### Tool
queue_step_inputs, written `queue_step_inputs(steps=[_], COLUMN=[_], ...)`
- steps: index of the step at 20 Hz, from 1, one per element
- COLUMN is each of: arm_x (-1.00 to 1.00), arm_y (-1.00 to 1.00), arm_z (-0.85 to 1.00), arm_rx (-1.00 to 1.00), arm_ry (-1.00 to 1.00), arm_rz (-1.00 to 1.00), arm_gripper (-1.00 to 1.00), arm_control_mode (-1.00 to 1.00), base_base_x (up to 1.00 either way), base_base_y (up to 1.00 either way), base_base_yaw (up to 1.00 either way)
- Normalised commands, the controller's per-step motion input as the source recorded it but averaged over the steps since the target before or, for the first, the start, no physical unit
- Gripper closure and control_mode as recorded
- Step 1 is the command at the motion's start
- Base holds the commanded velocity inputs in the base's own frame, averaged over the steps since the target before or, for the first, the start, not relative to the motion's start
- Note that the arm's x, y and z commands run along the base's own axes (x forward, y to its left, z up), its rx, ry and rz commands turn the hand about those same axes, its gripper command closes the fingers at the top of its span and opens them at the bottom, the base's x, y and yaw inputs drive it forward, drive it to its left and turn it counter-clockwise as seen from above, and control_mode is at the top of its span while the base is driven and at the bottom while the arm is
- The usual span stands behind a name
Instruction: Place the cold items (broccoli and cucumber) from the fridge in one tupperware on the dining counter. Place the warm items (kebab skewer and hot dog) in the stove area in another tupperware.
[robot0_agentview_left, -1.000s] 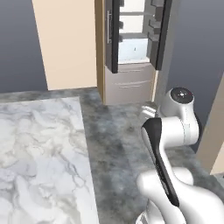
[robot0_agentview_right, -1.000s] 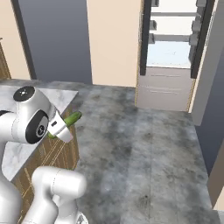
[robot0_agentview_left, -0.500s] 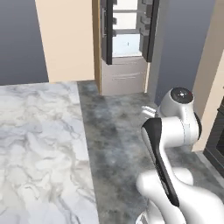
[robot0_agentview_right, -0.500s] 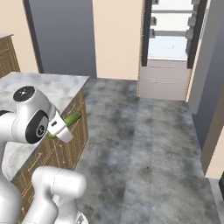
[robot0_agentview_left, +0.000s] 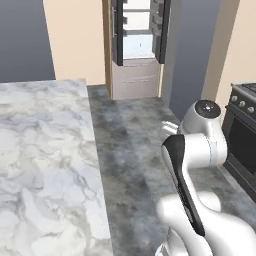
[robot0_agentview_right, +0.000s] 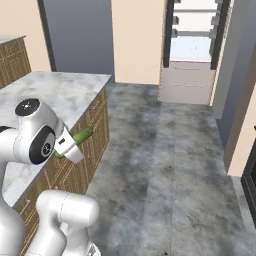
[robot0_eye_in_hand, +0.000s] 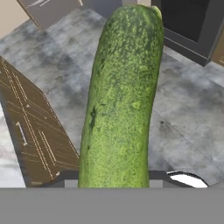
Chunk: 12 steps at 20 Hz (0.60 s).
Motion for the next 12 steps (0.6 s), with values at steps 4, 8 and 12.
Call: queue_step_inputs(steps=[4,8,12], arm_x=[0.0,0.0,0.0], arm_y=[0.0,0.0,0.0], arm_z=[0.0,0.0,0.0], arm_rx=[0.0,0.0,0.0], arm_ry=[0.0,0.0,0.0], arm_rz=[0.0,0.0,0.0], arm_gripper=[1.0,1.0,1.0], arm_control_mode=[1.0,1.0,1.0], base_base_x=[-1.0,-1.0,-1.0], base_base_y=[0.0,0.0,0.0], base_base_yaw=[0.0,0.0,0.0])
